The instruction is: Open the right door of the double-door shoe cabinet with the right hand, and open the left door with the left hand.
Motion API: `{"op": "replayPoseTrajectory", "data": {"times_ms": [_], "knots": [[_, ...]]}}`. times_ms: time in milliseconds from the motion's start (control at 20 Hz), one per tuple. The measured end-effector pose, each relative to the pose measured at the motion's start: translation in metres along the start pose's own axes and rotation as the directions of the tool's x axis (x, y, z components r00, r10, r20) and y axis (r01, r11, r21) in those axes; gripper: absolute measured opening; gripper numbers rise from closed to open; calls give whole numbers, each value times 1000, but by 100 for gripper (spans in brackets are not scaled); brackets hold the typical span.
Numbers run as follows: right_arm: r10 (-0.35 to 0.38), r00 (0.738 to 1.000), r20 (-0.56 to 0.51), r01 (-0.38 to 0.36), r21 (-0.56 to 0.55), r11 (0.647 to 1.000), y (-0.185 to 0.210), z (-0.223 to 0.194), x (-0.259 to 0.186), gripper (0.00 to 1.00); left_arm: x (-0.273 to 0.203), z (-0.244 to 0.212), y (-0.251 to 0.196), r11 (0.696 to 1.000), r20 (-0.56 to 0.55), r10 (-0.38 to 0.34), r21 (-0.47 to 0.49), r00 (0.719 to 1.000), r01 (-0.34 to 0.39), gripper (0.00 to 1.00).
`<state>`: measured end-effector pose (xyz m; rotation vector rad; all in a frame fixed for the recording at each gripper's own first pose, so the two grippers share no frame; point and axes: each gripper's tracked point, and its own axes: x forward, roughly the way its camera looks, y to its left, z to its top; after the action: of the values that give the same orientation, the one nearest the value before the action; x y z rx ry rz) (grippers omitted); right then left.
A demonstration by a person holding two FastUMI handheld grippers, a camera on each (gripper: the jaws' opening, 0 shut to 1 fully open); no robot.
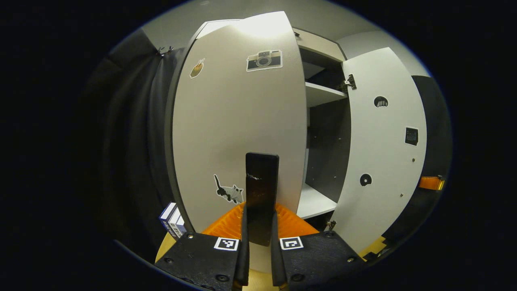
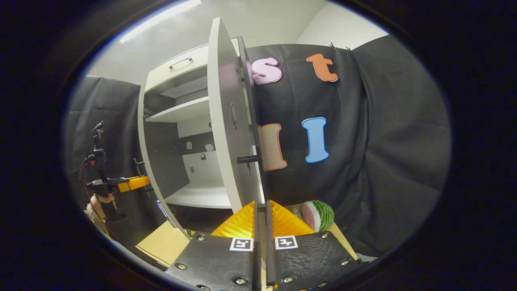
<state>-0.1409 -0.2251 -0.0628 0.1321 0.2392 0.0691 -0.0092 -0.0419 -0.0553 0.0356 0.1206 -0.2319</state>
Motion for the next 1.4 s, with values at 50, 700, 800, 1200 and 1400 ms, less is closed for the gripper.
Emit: {"op": "replayPoseTrajectory", "data": {"times_ms": [50,700,800,1200,1400], "knots": [[-2,1000,-3,2,-6,1000,0,-1,0,5,-4,-1,2,1000,-2,0,4,1000,0,23],[-13,1000,-10,13,-20,1000,4,0,22,5,-44,-2,40,998,-12,56,-30,998,-56,17],[-13,1000,-15,13,-12,1000,4,-2,21,5,-52,-3,49,997,-12,72,-16,997,-72,17],[-3,1000,-11,3,40,999,8,-4,22,5,-77,-3,85,983,-23,183,-25,983,-184,12],[-3,1000,-11,4,40,999,9,-4,20,5,-82,-4,95,974,-34,226,-28,974,-227,7]]}}
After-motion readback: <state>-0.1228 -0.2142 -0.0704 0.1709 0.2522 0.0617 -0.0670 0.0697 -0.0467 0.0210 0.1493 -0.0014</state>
